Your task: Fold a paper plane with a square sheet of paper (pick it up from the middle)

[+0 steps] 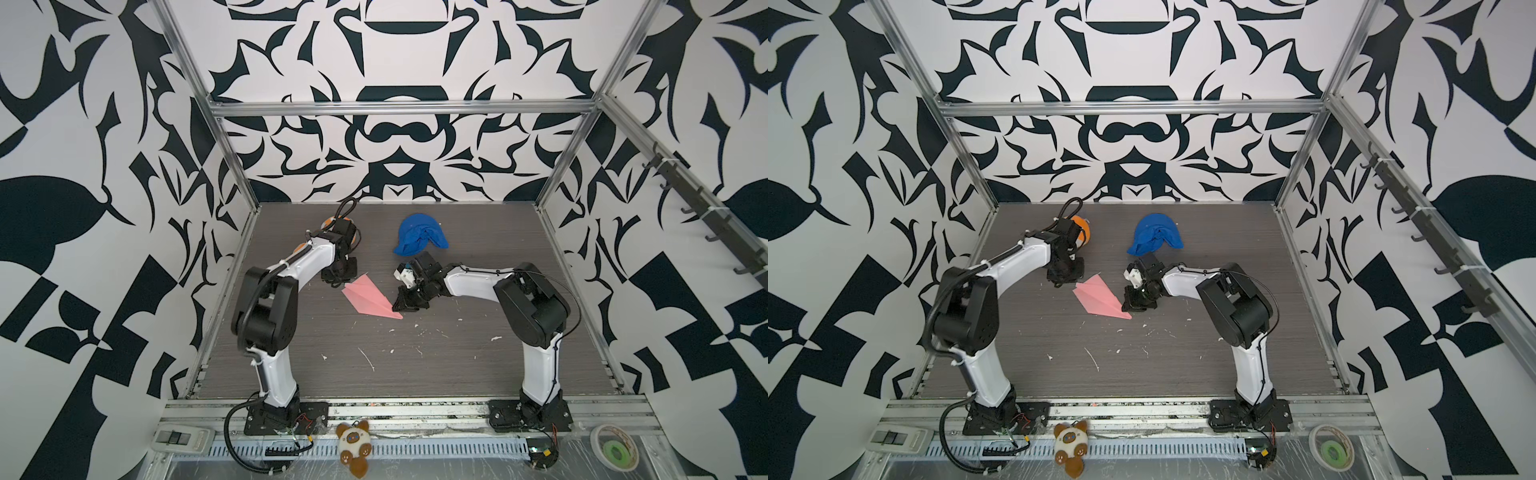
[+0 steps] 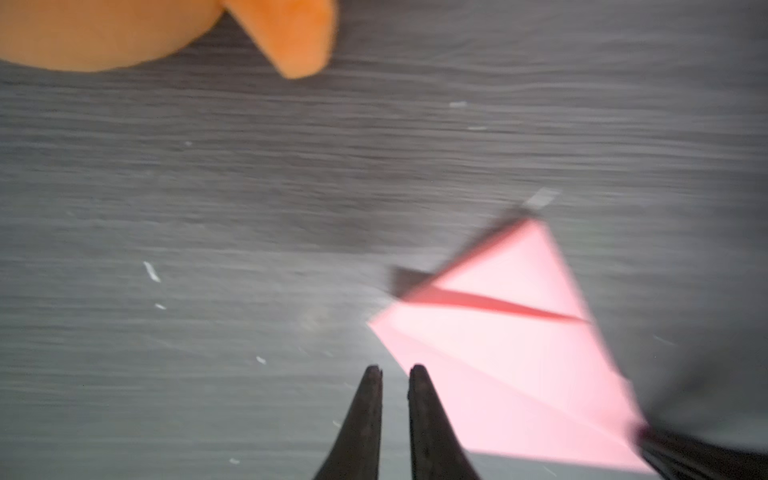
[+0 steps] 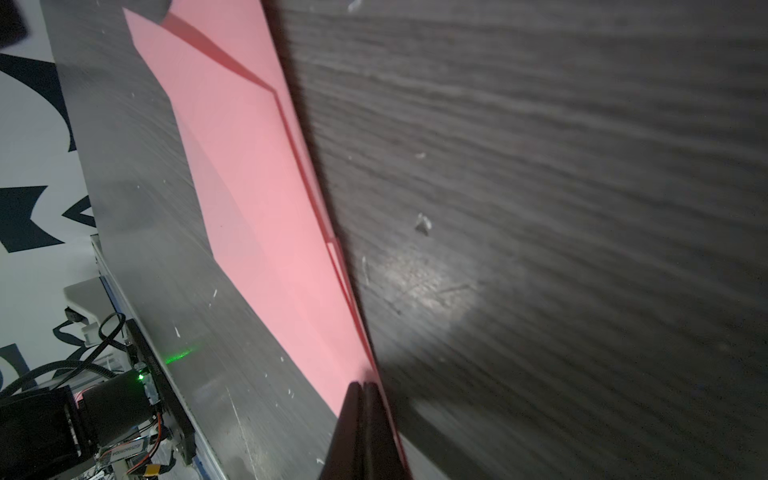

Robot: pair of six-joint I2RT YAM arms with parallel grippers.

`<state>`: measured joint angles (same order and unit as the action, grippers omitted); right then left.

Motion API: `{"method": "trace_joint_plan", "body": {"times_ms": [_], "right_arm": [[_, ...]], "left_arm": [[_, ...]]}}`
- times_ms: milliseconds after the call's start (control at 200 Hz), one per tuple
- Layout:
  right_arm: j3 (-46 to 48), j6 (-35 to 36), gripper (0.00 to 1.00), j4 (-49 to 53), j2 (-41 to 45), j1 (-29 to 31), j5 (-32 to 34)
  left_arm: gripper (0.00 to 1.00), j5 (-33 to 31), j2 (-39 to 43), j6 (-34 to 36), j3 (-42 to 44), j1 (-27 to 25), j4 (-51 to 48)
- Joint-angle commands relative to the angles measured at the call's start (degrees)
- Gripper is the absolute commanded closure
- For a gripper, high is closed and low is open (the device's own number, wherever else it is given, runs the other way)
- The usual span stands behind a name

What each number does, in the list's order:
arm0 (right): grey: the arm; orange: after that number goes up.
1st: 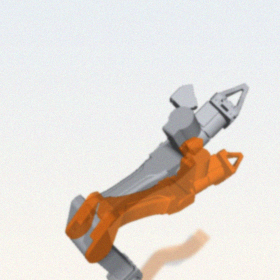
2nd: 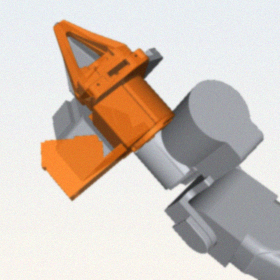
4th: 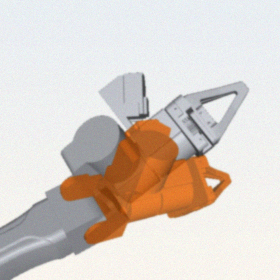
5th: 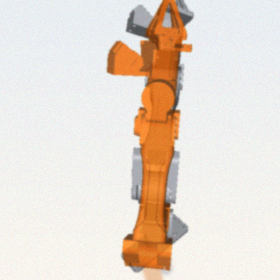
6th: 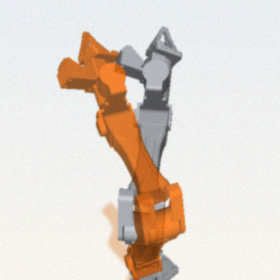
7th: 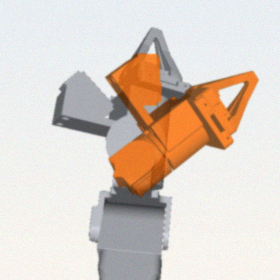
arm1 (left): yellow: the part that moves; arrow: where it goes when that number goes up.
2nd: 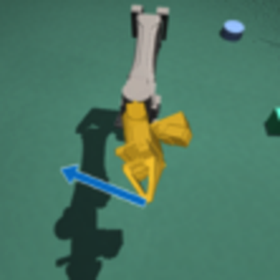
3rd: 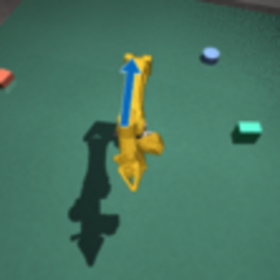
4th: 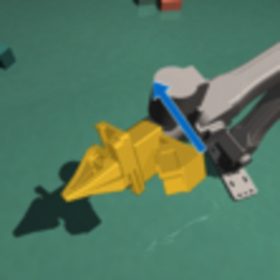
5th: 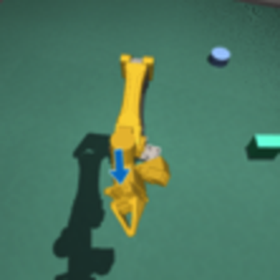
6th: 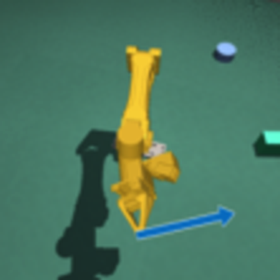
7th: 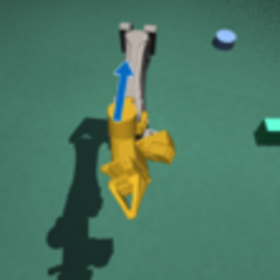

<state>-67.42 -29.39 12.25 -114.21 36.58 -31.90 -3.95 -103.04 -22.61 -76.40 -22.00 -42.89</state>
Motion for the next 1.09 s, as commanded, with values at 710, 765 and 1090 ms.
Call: {"method": "trace_joint_plan", "body": {"times_ms": [710,765,1090], "right_arm": [[1.44,2.31,1.00,2.85,-0.15,-0.01,1.92],[1.46,2.28,1.00,1.04,0.86,0.01,0.49],[-2.45,-3.40,1.00,-6.49,-1.03,0.51,-5.64]], "left_arm": [[0.91,7.96,-8.99,-8.15,3.04,-8.76,3.27],[0.92,7.63,-9.34,-8.24,3.01,-8.84,2.88],[0.93,6.39,-9.84,-8.46,4.02,-8.85,2.46]]}}
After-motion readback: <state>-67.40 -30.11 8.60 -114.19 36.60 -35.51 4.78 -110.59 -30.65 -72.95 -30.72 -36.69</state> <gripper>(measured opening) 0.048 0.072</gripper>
